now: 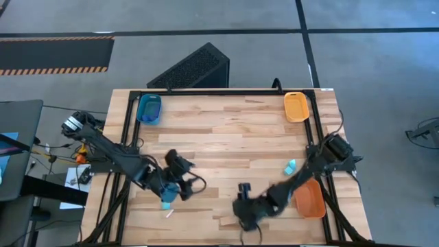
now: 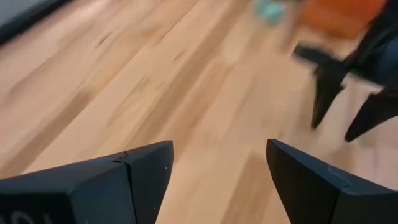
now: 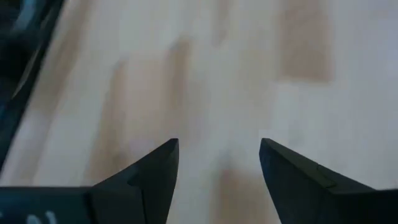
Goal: Sort & place blocks by color
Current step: Put the top left brown block into the yellow bin
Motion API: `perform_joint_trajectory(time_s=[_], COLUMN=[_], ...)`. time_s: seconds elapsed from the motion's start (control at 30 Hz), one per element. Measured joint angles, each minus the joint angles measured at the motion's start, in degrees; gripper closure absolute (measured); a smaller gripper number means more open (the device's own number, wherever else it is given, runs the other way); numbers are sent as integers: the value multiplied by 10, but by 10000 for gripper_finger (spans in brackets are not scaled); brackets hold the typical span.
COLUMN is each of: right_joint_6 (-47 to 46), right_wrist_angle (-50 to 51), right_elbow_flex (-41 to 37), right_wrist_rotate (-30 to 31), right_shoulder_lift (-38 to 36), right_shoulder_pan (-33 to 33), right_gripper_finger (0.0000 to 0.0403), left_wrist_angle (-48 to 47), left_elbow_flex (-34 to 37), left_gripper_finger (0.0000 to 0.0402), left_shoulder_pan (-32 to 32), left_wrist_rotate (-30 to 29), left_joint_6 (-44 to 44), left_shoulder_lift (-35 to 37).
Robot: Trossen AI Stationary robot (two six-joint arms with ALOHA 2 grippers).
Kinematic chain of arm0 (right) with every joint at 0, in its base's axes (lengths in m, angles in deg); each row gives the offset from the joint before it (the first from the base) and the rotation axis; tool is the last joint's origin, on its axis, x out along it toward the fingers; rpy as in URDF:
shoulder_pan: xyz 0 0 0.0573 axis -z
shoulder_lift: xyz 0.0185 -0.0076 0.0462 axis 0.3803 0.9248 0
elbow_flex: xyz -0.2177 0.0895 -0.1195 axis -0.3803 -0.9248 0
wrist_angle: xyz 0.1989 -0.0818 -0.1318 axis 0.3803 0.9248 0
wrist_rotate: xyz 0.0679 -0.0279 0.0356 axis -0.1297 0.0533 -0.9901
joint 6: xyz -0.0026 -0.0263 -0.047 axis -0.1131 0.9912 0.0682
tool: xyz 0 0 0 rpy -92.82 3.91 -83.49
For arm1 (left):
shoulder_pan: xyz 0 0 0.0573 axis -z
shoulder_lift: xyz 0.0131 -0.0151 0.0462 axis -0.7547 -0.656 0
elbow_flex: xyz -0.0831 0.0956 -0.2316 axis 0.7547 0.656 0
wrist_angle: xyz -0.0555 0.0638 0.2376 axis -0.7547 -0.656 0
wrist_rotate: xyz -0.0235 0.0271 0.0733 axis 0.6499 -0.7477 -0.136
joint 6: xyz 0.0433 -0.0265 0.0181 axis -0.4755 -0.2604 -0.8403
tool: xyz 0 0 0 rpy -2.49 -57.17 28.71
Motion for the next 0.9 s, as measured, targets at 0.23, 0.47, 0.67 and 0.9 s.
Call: perform_joint_trajectory(time_s=[0.23, 0.47, 0.67, 0.9], right_joint_6=[-46, -112, -250, -271], right_wrist_angle=[-16, -74, -14, 148], right_elbow_flex=[0, 0, 39, 81], right_wrist_rotate=[-3, 13, 9, 14], right_shoulder_lift=[-26, -26, -43, -109], right_shoulder_pan=[57, 123, 182, 232], right_gripper_finger=[154, 154, 154, 154], left_wrist_angle=[-243, -195, -205, -139], left_elbow_flex=[17, 161, 204, 261], left_gripper_finger=[155, 155, 155, 155], left_shoulder_pan=[-1, -54, -146, -246], left_wrist_rotate=[33, 192, 266, 292], left_joint_6=[251, 268, 226, 192], left_shoulder_lift=[20, 18, 19, 62])
